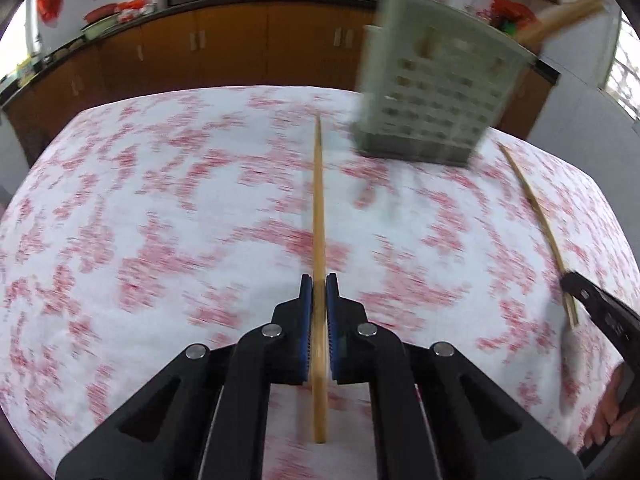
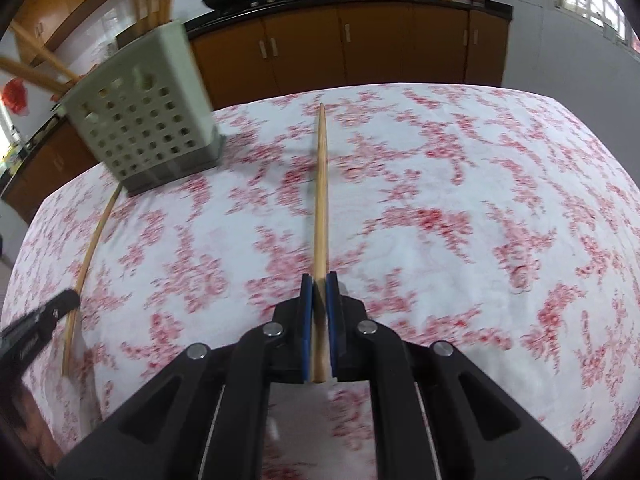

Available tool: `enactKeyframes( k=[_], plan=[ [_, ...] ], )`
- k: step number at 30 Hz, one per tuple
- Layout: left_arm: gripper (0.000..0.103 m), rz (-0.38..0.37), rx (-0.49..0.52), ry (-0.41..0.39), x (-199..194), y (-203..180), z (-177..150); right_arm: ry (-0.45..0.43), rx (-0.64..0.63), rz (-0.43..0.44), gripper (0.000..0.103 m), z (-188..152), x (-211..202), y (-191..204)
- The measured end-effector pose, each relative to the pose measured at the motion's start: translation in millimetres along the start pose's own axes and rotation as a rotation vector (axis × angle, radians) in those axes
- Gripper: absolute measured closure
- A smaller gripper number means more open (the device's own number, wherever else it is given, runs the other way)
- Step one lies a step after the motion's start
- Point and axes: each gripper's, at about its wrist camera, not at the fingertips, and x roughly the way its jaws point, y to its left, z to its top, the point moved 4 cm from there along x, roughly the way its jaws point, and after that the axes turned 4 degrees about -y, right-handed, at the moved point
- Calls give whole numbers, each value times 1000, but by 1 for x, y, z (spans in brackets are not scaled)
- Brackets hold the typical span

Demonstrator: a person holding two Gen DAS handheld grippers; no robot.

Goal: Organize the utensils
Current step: 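Close the left tool on a chopstick while the right tool holds its chopstick, then lift both held chopsticks upright off the tablecloth with both tools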

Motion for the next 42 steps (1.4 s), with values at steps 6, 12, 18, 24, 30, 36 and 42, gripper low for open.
enactKeyframes(
  k=[6, 12, 18, 24, 30, 36, 42],
  plan=[
    [95, -2, -6, 5, 4, 33, 11, -1, -42, 18, 95, -2, 1, 15],
    [95, -25, 35, -18, 4, 32, 8, -12, -74, 7, 95, -3, 0, 17],
    [94, -41, 25, -25, 1, 32, 7, -19, -80, 8, 95, -5, -1, 17],
    [94, -35, 31, -24, 2, 33, 7, -19, -77, 10, 95, -5, -1, 17],
    [94, -32, 34, -23, 3, 32, 8, -19, -76, 10, 95, -5, -1, 17],
    [94, -30, 36, -23, 4, 32, 8, -18, -76, 11, 95, -5, -1, 17],
    [94, -30, 36, -22, 4, 32, 8, -18, -75, 11, 95, -5, -1, 17]
  ],
)
